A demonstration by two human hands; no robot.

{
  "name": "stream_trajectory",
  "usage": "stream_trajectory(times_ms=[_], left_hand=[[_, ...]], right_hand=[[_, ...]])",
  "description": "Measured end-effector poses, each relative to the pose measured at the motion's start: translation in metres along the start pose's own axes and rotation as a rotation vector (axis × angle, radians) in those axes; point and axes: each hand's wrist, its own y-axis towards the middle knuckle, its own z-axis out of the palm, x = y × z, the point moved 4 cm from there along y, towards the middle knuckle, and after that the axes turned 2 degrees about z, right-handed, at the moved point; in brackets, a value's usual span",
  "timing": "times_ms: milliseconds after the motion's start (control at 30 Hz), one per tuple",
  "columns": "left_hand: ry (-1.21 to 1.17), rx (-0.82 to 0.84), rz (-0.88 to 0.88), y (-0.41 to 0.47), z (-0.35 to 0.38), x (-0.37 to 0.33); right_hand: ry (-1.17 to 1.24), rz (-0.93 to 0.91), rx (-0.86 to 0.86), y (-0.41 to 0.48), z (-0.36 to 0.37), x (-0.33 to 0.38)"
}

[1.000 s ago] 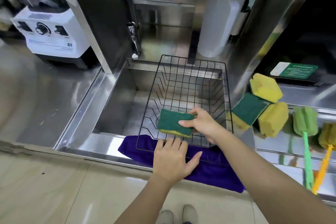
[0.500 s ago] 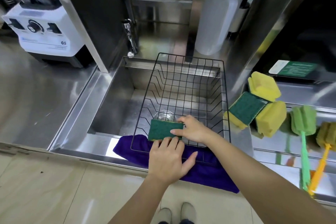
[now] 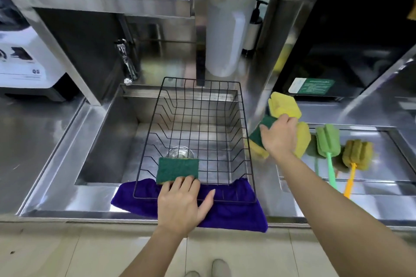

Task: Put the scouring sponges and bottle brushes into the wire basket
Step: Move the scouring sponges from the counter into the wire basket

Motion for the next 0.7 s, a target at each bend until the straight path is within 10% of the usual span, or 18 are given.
stream_trajectory(times_ms=[233,700], left_hand=[[-0.004,-0.037,0.006,-0.001,0.002,0.000],[0.032,-0.054,0.005,-0.001,0.001,0.000]], right_hand=[[-0.026,0.114,0.194,0.003,0.016,-0.016],[0.652,0.415,0.268,0.010,0.037,-0.038]])
